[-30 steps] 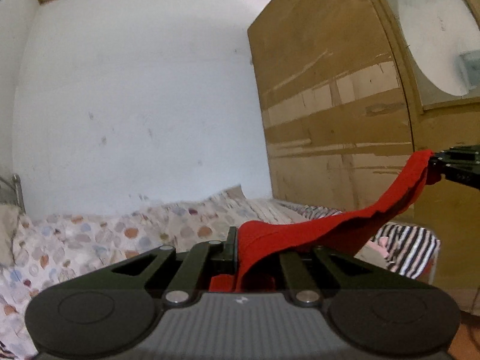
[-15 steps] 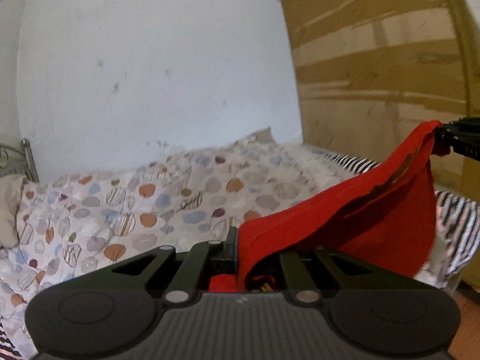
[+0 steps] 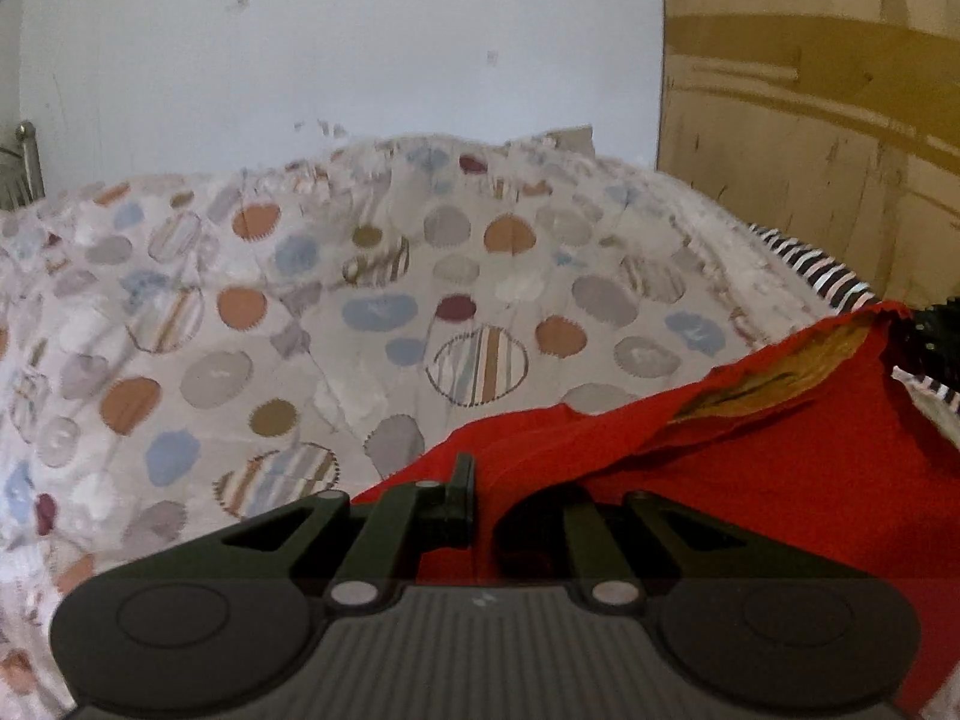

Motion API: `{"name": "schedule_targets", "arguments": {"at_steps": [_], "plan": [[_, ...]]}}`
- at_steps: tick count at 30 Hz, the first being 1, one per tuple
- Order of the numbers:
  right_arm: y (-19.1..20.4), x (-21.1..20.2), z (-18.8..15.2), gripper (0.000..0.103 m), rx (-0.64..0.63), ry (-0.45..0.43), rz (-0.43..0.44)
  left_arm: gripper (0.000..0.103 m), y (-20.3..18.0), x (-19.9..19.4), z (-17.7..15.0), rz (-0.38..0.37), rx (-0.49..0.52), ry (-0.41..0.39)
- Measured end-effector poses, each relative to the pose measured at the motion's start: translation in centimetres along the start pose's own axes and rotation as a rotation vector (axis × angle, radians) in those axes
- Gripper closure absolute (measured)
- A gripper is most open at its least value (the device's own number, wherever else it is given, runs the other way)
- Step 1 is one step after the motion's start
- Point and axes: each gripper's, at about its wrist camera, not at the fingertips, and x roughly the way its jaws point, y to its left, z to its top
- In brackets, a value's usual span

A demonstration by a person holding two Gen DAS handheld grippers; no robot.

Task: Fold small clothes
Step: 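Lift the red hem with both grippers and carry it over toward the collar, then lower the hem onto the dress body and open both grippers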

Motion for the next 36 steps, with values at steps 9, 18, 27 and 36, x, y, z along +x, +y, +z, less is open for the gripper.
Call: {"name": "schedule_targets", "arguments": {"at_steps": [9, 18, 27, 36], "plan": [[0.2, 6.2, -2.0, 0.094, 0.011, 0.098, 0.033, 0.095, 2.1, 4.4, -1.3, -0.043, -0.109, 0.100], [1.7, 7.7, -1.5, 0.094, -0.061, 0.112, 0.029, 0.093, 3.8, 4.6, 0.4, -0.074, -0.119, 0.138], [-0.8, 9.1, -2.6, 0.060, 0.082, 0.172, 0.094, 0.049, 7.3, 2.3, 0.6, -0.187, -0.214, 0.084], [-0.5, 10.0, -2.8, 0.039, 0.078, 0.202, 0.080, 0.012, 7.7, 1.1, 2.1, -0.126, -0.186, 0.077]]}}
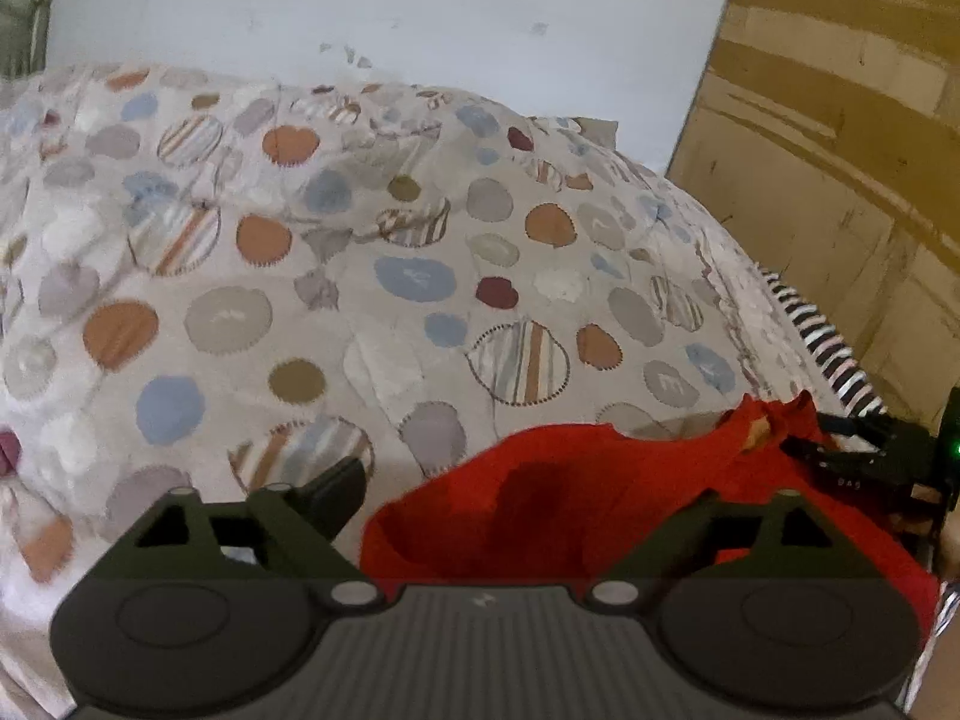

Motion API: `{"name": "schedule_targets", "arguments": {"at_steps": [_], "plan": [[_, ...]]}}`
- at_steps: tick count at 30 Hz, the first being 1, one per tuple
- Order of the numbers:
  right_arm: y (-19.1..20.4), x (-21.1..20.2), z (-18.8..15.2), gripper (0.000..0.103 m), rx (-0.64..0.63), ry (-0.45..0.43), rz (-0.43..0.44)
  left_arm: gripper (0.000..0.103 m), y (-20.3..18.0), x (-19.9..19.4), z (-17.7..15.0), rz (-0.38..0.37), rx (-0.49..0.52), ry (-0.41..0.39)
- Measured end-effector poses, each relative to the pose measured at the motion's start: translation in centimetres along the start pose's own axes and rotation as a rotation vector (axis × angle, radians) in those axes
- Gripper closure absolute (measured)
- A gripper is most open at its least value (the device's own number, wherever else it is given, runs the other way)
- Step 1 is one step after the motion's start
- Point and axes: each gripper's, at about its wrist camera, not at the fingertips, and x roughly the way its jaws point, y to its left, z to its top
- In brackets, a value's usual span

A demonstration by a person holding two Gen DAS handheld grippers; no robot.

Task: Fold small clothes
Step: 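Lower the hem onto the dress body and open both grippers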

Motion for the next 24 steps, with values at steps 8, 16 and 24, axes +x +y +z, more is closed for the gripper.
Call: {"name": "schedule_targets", "arguments": {"at_steps": [8, 16, 24], "plan": [[0.0, 0.1, -0.9, 0.036, 0.007, -0.027, -0.015, 0.006, -0.8, 0.1, 1.7, 0.008, 0.071, 0.088], [0.4, 0.4, -1.1, 0.034, -0.010, -0.032, -0.035, 0.001, 2.4, -2.5, 3.5, 0.083, -0.057, 0.008], [0.1, -0.2, -1.3, 0.047, 0.006, -0.069, -0.024, 0.001, 0.6, -1.8, -2.1, 0.026, -0.005, -0.015]]}}
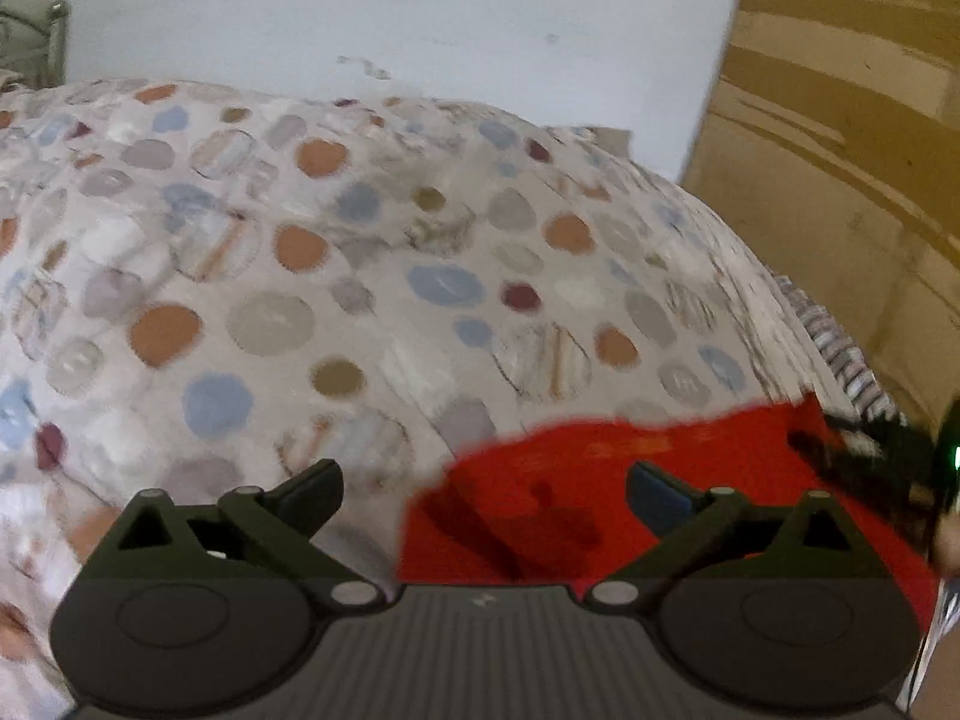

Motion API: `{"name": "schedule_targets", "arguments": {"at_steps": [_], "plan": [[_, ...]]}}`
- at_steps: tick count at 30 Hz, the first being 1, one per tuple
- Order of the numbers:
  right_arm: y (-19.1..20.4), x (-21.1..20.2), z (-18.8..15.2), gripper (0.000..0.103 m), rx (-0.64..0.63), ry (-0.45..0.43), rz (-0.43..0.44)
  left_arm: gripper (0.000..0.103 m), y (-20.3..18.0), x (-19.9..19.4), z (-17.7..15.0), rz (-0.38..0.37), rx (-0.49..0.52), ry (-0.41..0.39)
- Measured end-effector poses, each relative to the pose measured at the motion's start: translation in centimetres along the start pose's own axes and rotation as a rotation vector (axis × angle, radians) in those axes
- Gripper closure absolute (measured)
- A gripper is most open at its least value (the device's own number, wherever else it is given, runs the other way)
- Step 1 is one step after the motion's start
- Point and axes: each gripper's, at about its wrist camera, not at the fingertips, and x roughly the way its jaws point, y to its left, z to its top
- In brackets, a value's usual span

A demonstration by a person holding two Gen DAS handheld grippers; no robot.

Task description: Fold small clothes

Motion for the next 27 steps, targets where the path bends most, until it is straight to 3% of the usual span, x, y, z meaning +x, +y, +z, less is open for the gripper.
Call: {"name": "schedule_targets", "arguments": {"at_steps": [1, 3, 4, 5, 9, 12, 16, 19, 22, 23, 26, 27], "plan": [[0.1, -0.2, -0.1, 0.052, -0.002, -0.014, -0.009, 0.001, -0.7, 0.5, -1.1, 0.014, 0.013, 0.004], [0.3, -0.5, -0.1, 0.076, -0.020, -0.034, -0.004, 0.001, -2.4, 1.5, -3.1, 0.060, 0.067, 0.018], [0.5, -0.7, -0.2, 0.081, -0.033, -0.046, -0.008, 0.001, -3.2, 1.9, -3.9, 0.087, 0.108, 0.020], [0.6, -0.8, -0.2, 0.092, -0.039, -0.056, -0.014, 0.001, -3.9, 2.2, -4.4, 0.114, 0.139, 0.014], [0.1, -1.6, -0.1, 0.095, -0.007, -0.098, -0.063, 0.001, -4.4, 3.1, -4.7, 0.265, 0.168, -0.030], [-0.3, -0.6, -0.7, 0.093, 0.018, -0.052, -0.077, 0.000, -2.6, 4.0, -4.2, 0.354, 0.123, -0.027], [0.2, 0.0, -1.1, 0.090, 0.000, -0.040, -0.106, 0.000, 1.0, 4.7, -4.3, 0.273, -0.083, 0.013], [0.4, 0.1, -1.2, 0.087, -0.010, -0.033, -0.107, 0.000, 1.8, 4.3, -4.8, 0.218, -0.132, 0.012], [0.2, 0.0, -0.8, 0.079, -0.018, -0.017, -0.077, 0.001, 2.1, 3.0, -5.1, 0.177, -0.170, 0.006], [0.0, -0.3, -0.6, 0.067, -0.014, -0.014, -0.058, 0.001, 2.1, 2.5, -5.1, 0.171, -0.174, -0.001], [-0.5, -2.3, 0.1, 0.007, -0.027, -0.060, -0.026, 0.001, 1.7, 0.6, -5.6, 0.181, -0.171, -0.029], [-0.5, -3.1, 0.2, 0.002, -0.046, -0.088, -0.045, 0.001, 1.6, 0.0, -6.0, 0.186, -0.172, -0.040]]}}
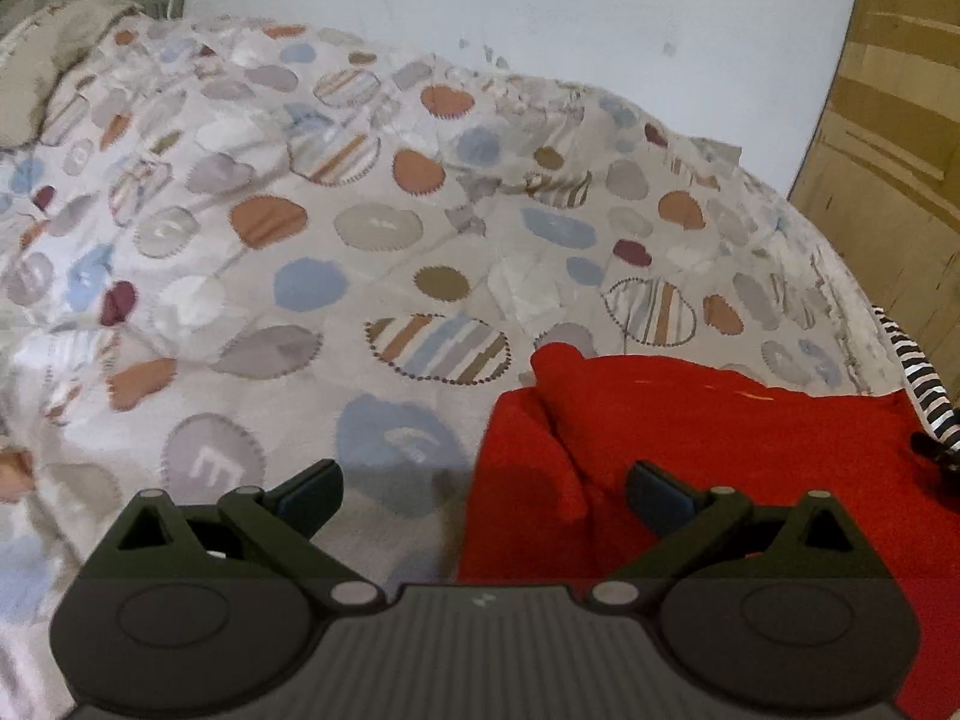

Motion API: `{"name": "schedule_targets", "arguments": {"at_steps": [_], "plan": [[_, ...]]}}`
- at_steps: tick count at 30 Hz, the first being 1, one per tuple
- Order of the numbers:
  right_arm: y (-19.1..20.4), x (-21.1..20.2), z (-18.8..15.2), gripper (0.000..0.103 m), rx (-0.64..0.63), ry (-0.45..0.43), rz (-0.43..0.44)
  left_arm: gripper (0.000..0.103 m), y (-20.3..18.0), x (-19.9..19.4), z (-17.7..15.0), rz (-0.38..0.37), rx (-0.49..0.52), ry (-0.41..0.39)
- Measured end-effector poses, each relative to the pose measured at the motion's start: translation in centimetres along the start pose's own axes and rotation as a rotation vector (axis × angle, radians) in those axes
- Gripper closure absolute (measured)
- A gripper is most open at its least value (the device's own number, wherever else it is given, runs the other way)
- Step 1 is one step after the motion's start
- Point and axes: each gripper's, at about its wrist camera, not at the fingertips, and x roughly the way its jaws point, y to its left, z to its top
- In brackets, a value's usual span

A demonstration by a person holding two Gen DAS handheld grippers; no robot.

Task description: Fold small clothes

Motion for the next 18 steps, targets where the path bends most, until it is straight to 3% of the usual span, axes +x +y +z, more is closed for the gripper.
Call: {"name": "schedule_targets", "arguments": {"at_steps": [9, 12, 18], "plan": [[0.5, -7.3, 0.6, 0.001, -0.090, -0.050, -0.056, 0.000, -0.2, -5.7, -4.9, 0.050, -0.024, -0.034], [1.6, -9.8, 0.5, 0.001, -0.054, -0.070, -0.014, 0.000, -0.3, -6.9, -6.6, 0.115, -0.021, -0.005], [5.9, -13.9, -0.2, 0.001, -0.043, -0.125, 0.075, 0.000, 0.2, -9.1, -9.6, 0.101, -0.073, 0.026]]}}
